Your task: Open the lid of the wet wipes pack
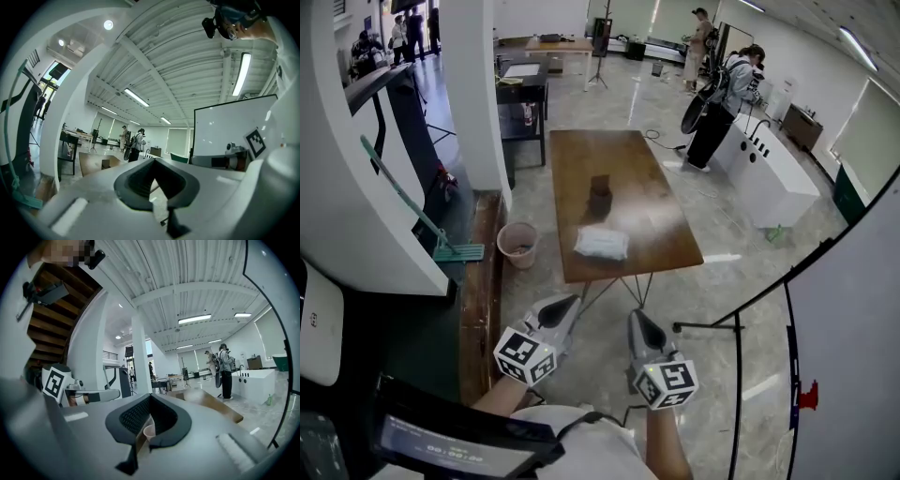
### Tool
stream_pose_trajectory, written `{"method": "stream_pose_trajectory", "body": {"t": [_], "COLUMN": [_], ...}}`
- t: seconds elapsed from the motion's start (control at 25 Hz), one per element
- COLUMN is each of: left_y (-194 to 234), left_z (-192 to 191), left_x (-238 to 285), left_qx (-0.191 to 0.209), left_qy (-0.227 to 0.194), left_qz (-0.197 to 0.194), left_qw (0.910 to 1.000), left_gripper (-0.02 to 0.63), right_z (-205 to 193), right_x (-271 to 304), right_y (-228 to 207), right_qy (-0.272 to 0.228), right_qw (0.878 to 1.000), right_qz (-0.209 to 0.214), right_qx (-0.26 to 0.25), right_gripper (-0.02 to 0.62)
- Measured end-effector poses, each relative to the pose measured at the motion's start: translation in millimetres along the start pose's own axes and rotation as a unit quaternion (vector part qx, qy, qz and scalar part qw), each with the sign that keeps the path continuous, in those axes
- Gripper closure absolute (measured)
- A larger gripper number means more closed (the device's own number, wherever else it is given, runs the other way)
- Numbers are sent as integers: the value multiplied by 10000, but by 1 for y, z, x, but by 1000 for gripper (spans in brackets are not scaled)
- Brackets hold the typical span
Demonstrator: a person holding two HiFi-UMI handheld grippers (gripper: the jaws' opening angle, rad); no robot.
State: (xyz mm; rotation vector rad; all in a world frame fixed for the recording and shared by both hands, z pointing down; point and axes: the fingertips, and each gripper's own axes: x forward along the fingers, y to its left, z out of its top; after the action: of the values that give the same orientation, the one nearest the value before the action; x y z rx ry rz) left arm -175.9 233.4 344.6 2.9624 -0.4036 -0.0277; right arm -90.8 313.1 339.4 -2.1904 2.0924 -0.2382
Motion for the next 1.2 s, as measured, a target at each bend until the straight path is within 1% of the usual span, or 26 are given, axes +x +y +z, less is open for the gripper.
{"method": "stream_pose_trajectory", "body": {"t": [0.28,0.4,0.52,0.72,0.96,1.2], "left_y": [-16,-28,-38,-51,-61,-54], "left_z": [-7,-10,-15,-24,-23,-28], "left_x": [12,19,23,29,28,34], "left_qx": [36,11,50,98,135,84], "left_qy": [-3,17,63,71,107,57], "left_qz": [17,83,135,240,304,311], "left_qw": [10000,10000,9999,9996,9994,9995], "left_gripper": [600,601,601,601,601,600], "right_z": [-9,-8,-12,-25,-36,-35], "right_x": [-12,-22,-29,-39,-46,-38], "right_y": [-11,-17,-21,-36,-38,-47], "right_qy": [1,-35,39,105,323,214], "right_qw": [9988,9977,9964,9958,9962,9959], "right_qz": [387,602,774,809,800,831], "right_qx": [312,315,339,413,86,284], "right_gripper": [586,586,586,586,586,586]}}
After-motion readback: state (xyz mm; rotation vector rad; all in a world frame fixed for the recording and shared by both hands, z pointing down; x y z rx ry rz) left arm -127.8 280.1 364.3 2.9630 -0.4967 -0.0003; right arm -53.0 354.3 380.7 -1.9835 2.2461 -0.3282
